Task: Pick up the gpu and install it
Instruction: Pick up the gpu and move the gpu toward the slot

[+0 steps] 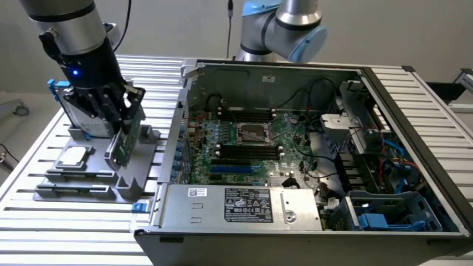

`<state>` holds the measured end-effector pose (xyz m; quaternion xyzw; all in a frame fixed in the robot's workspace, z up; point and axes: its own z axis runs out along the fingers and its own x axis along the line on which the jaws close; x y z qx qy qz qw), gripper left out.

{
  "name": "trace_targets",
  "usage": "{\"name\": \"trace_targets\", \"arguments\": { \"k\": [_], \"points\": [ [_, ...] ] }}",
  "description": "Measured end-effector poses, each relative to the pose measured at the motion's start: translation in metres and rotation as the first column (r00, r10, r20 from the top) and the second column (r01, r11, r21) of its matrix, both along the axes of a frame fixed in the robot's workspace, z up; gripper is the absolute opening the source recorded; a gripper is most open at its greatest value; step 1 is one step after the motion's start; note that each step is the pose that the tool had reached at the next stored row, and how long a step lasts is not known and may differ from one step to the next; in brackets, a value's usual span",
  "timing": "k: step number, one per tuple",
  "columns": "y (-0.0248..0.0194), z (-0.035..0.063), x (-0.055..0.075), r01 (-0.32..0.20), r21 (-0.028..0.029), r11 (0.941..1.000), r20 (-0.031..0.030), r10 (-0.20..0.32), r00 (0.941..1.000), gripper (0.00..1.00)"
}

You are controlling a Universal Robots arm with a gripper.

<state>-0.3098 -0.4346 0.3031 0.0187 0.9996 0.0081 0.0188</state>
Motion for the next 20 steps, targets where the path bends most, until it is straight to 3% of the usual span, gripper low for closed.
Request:
{"name": "trace_targets", "arguments": {
  "k": [13, 20],
  "points": [
    [0.0, 0.059, 0.001, 0.003, 0.0, 1.0, -0.0003, -0.003, 1.0, 0.26],
    [0.0, 0.091, 0.007, 0.014, 0.0, 0.9999, -0.0034, -0.014, 0.9999, 0.26]
  ]
}}
